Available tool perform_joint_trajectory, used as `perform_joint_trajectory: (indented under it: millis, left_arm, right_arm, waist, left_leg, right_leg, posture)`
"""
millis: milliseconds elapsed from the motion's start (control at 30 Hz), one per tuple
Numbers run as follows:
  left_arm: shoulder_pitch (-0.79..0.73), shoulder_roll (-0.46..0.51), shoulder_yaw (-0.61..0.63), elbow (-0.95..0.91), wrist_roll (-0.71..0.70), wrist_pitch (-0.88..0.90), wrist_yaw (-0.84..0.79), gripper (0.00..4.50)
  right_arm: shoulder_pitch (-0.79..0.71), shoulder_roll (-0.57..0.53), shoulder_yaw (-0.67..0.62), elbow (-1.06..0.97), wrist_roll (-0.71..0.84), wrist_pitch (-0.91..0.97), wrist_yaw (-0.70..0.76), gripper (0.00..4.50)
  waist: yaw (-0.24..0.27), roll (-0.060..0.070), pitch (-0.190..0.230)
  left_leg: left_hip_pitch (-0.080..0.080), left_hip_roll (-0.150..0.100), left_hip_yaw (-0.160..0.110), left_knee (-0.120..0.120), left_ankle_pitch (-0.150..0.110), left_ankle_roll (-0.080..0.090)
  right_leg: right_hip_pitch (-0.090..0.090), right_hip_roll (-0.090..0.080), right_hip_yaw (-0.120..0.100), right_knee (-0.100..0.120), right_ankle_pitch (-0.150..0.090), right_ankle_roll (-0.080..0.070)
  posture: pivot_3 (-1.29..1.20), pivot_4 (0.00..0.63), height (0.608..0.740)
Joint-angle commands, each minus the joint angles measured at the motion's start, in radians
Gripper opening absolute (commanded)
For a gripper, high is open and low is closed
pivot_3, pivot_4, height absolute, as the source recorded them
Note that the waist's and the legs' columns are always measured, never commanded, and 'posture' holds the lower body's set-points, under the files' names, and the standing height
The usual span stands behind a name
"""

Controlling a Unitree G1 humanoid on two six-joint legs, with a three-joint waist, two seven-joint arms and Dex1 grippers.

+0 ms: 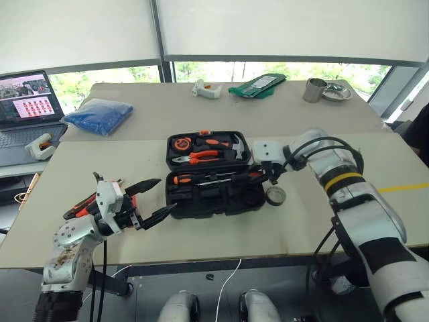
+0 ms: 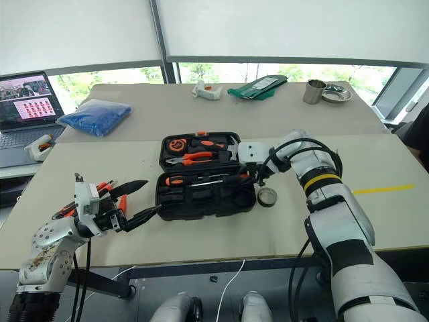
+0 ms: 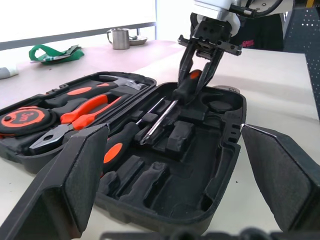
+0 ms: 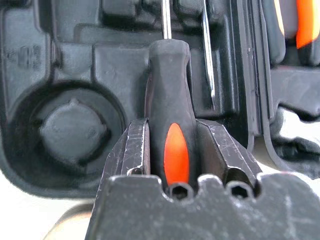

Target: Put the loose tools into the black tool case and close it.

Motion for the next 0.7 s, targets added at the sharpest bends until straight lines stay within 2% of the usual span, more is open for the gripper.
perform_joint_trajectory:
  millis: [33,367,567,633,700]
  left_arm:
    - [-0.011,0.001,-0.008,-0.041,0.000,-0.010,0.014,4.50]
    - [0.001,0.000,-0.026,-0.062,0.004,-0.006,0.040,4.50]
    - [0.017,0.017,-0.012,-0.108,-0.012,0.018,0.055,4.50]
    - [0.016,0.023,-0.008,-0.121,-0.016,0.032,0.063,4.50]
    - [0.010,0.026,-0.008,-0.128,-0.018,0.045,0.070,4.50]
  right_arm:
    - [-0.042,0.012,-0.017,0.021,-0.008,-0.018,-0.013,1.02]
    - [-0.059,0.063,-0.014,0.067,-0.028,0.014,-0.040,1.02]
    - [-0.055,0.043,-0.005,0.080,-0.055,0.001,-0.029,1.02]
    - [-0.057,0.042,-0.014,0.077,-0.049,-0.003,-0.024,2.03]
    - [-0.060,0.043,-0.026,0.074,-0.039,-0.035,-0.038,2.60]
  waist:
    - [0.000,0.000,0.000]
    - [0.000,0.000,0.000]
    - [0.002,0.000,0.000]
    - [0.004,0.000,0.000]
    - [0.003,0.000,0.000]
  left_leg:
    - [0.000,0.000,0.000,0.000,0.000,0.000]
    - [0.000,0.000,0.000,0.000,0.001,-0.001]
    - [0.000,0.000,-0.001,0.000,0.001,-0.001]
    - [0.000,0.000,-0.001,0.000,0.001,-0.001]
    - [0.000,0.000,-0.001,0.000,0.001,-0.001]
  right_leg:
    - [0.000,0.000,0.000,0.000,0.000,0.000]
    - [0.000,0.001,0.000,0.001,0.001,-0.001]
    - [0.000,0.001,0.000,0.000,0.000,-0.001]
    - [0.000,0.001,0.000,0.000,0.000,-0.001]
    - [0.000,0.001,0.000,0.000,0.000,-0.001]
  posture:
    - [0.00,0.150,0.740]
    - [0.00,0.150,0.740]
    - [0.00,0.150,0.740]
    - [0.00,0.150,0.740]
    - [0.00,0.150,0.740]
